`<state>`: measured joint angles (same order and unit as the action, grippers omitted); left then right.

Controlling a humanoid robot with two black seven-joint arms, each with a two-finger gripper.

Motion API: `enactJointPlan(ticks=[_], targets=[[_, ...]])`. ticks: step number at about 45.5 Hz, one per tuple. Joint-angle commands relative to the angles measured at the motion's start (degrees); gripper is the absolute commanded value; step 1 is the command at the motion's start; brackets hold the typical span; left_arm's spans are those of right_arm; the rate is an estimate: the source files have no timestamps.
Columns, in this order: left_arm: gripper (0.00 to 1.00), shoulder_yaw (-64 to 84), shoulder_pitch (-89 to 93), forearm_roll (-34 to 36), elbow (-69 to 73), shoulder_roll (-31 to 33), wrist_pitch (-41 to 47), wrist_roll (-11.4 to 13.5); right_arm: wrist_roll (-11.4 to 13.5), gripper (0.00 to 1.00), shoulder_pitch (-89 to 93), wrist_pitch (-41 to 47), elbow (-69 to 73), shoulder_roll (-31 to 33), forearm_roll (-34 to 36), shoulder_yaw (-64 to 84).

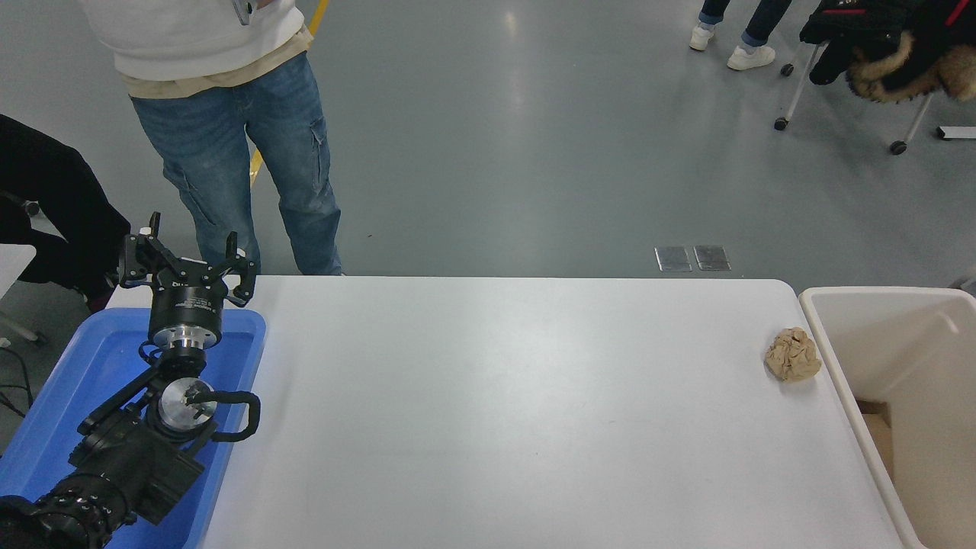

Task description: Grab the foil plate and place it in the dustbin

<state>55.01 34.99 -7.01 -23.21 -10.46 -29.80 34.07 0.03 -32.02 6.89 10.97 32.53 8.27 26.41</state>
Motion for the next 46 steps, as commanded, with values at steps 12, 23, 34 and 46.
enactJointPlan(ticks=[12,23,34,46], targets=[[0.99,-0.17,0.17,0.15,0.00,0.00,-0.26,-0.15,-0.21,1.00,-38.01,-0.74,38.76,12.46,-2.30,27.36],[0.99,-0.17,0.17,0.15,0.00,0.00,-0.26,-0.15,-0.21,1.00,-68.59,0.41,65.12,10.45,-5.37,44.68],[0.99,-0.08,0.08,0.06,0.00,-0.09,-0.18,-0.06,-0.21,1.00,-96.20,5.50,87.72,1.58,-7.84,51.37],[0.99,-0.08,-0.01,-0.02,0.00,-0.08,-0.18,-0.06,-0.12,1.00,-116.50,26.49,89.03,-5.28,-2.13,50.76]])
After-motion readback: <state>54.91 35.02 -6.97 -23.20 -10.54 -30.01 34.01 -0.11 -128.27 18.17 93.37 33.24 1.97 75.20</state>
